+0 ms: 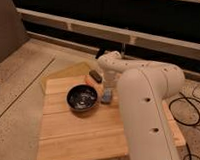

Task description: Wipe the white sponge on the table

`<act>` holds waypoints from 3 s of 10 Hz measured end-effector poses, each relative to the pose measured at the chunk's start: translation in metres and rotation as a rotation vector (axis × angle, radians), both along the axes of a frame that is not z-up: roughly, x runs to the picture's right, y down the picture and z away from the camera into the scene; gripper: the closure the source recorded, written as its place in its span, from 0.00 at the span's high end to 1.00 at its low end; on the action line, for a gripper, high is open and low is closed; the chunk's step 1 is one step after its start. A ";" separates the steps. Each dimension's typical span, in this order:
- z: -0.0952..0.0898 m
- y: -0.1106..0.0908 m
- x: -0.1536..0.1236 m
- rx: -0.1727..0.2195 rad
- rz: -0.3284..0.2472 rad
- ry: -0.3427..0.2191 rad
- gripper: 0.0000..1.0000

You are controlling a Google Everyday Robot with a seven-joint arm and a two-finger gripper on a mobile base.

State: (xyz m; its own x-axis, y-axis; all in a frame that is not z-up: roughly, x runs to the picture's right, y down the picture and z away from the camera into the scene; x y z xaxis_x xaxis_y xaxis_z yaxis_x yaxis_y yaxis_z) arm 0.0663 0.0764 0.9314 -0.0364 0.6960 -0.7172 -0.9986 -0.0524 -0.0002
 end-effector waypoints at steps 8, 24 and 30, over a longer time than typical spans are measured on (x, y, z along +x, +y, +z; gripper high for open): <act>0.009 0.006 0.014 -0.001 0.066 -0.011 0.09; -0.034 0.043 0.009 -0.086 -0.104 -0.020 0.00; 0.020 0.005 0.041 -0.120 -0.146 0.189 0.00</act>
State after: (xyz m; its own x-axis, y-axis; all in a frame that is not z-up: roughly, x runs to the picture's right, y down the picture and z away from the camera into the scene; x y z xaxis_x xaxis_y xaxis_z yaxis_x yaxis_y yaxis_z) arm 0.1073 0.0818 0.9512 -0.0832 0.6142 -0.7847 -0.9773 0.1036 0.1847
